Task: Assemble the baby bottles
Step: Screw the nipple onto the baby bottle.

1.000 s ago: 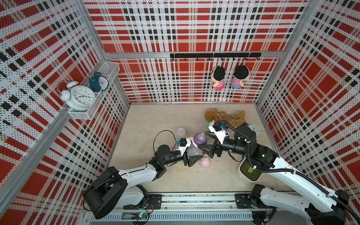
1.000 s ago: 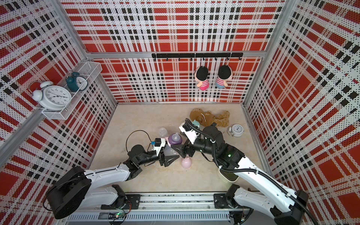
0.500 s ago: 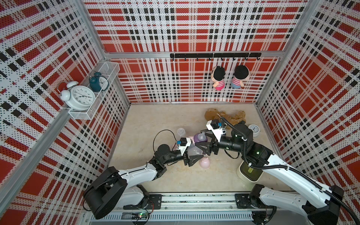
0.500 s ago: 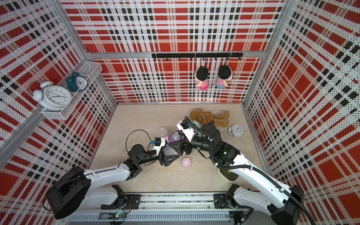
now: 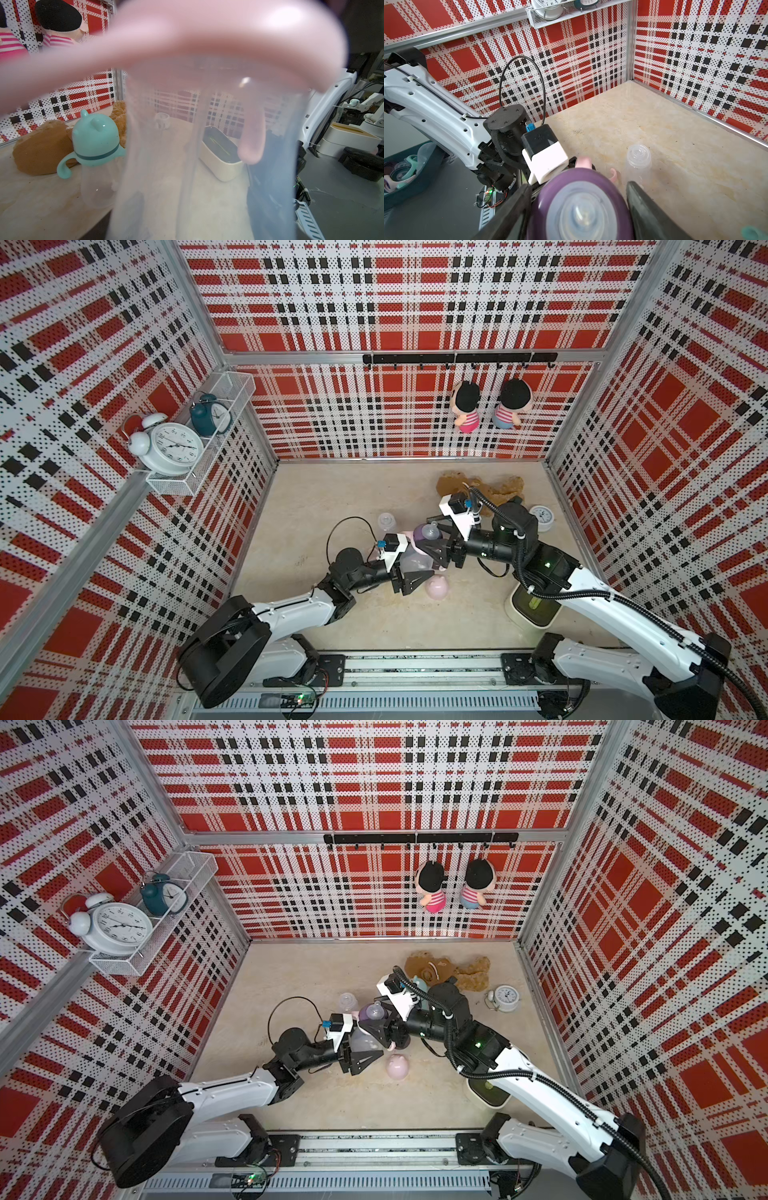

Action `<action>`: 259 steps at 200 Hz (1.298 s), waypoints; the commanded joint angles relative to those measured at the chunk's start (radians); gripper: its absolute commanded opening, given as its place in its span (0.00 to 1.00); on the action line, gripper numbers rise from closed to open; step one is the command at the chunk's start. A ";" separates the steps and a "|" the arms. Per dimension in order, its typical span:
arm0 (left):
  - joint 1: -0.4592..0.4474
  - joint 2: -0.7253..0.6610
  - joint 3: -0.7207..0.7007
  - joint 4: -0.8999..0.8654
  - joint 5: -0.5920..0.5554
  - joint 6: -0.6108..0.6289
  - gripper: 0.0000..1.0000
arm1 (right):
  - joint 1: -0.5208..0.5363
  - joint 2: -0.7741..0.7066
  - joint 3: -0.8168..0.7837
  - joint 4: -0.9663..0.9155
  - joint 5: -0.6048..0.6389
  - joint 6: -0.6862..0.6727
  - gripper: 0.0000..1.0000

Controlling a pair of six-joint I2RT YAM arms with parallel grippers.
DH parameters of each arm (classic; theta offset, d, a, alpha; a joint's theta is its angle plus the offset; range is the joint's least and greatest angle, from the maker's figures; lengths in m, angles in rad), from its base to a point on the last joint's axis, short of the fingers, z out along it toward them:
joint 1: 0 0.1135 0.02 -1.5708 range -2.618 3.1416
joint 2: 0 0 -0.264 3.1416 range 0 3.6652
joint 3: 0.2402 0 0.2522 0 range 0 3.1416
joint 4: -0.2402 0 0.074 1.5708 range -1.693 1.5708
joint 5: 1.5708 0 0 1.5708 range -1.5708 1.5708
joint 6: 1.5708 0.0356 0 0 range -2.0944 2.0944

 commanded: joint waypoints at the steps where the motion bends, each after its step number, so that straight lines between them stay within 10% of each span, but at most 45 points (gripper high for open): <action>1: -0.004 -0.022 0.033 0.047 -0.007 0.001 0.00 | -0.006 0.019 0.009 -0.004 -0.010 -0.015 0.70; 53: -0.007 -0.033 0.038 0.026 -0.083 -0.003 0.00 | -0.007 0.052 0.037 -0.058 0.009 -0.003 0.59; 100: -0.070 -0.091 0.037 -0.039 -0.455 0.046 0.00 | -0.001 0.083 0.108 -0.204 0.153 0.108 0.46; 201: -0.242 -0.002 0.099 -0.041 -0.962 0.104 0.00 | 0.174 0.172 0.199 -0.228 0.701 0.579 0.44; 259: -0.212 -0.039 0.086 -0.059 -0.831 0.108 0.00 | 0.174 0.112 0.190 -0.180 0.581 0.486 0.89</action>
